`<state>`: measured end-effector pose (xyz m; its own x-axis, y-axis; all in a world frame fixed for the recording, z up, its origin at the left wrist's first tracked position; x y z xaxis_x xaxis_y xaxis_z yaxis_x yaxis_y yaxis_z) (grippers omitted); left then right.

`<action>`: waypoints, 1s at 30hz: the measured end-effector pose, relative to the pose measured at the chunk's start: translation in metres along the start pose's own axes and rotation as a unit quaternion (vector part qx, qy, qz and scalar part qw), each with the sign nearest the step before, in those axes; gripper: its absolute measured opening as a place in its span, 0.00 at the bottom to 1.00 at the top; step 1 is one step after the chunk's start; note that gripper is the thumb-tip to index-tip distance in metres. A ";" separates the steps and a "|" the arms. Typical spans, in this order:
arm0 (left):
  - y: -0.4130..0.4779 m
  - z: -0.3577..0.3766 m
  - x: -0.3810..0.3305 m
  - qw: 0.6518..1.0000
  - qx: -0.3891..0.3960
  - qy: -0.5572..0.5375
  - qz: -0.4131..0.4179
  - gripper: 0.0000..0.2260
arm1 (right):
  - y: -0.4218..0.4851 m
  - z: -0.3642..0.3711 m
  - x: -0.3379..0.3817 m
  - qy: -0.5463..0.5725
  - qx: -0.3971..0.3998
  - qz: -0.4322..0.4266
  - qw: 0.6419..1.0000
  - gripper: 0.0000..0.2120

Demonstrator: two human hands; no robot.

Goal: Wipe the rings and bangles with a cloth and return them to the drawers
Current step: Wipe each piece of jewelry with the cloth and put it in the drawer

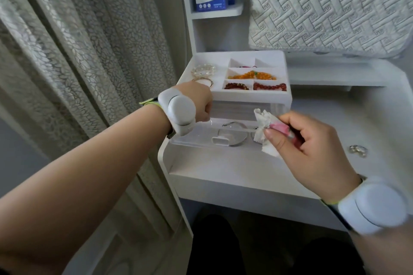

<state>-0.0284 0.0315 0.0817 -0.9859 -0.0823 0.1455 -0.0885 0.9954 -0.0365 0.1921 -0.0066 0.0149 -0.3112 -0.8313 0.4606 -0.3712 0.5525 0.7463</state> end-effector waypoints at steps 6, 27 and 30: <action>0.010 0.003 -0.010 0.998 0.051 0.038 0.010 0.11 | -0.004 -0.003 -0.001 0.025 -0.013 0.004 1.000 0.13; -0.047 -0.004 -0.102 0.922 -0.213 -0.300 0.122 0.11 | -0.040 -0.058 -0.037 -0.026 -0.110 0.113 0.987 0.18; -0.059 0.005 -0.137 0.905 -0.211 -0.332 0.164 0.11 | -0.058 -0.076 -0.047 -0.017 -0.124 0.147 0.981 0.14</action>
<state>0.1114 -0.0166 0.0592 -0.8300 0.3489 -0.4351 0.1487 0.8903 0.4304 0.2948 -0.0045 -0.0128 -0.4037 -0.6335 0.6601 -0.0383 0.7326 0.6796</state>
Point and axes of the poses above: each hand's wrist, its own y-axis towards the middle knuckle, its own z-axis out of the palm, x = y × z, the point moved 1 cm from there along y, towards the middle knuckle, and after that the axes turned 9 degrees about -z, right-handed, at the moved point
